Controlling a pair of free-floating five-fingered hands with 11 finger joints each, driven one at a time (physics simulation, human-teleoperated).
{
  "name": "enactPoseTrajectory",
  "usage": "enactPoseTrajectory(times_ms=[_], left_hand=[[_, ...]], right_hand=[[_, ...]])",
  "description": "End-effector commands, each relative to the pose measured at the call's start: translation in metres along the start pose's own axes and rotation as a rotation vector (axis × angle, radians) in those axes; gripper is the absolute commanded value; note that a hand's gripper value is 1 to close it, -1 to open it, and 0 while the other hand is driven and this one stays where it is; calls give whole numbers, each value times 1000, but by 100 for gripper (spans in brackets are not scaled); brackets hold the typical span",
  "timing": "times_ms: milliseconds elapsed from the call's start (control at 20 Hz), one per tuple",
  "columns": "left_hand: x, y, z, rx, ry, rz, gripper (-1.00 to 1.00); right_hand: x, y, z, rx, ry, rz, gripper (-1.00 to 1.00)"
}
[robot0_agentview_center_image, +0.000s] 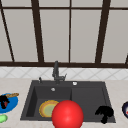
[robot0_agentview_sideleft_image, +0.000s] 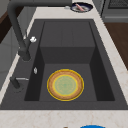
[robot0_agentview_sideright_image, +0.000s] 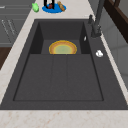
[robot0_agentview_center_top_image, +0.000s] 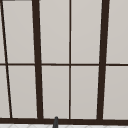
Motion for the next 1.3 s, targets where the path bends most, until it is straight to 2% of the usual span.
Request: enactPoseTrajectory(times_ms=[0,50,250,1050,1150,1250], left_hand=[[5,-3,-1,-23,-50,-30,100],[7,2,-6,-32,-51,-32,100],[19,21,-23,-25,-21,0,100],[61,81,-126,-35,43,-10,100],[64,84,-138,-38,57,6,100],[68,87,-151,-41,56,6,100]], right_hand=[[0,0,0,0,0,0,0],[0,0,0,0,0,0,0],[0,0,0,0,0,0,0],[0,0,0,0,0,0,0],[0,0,0,0,0,0,0],[0,0,0,0,0,0,0]])
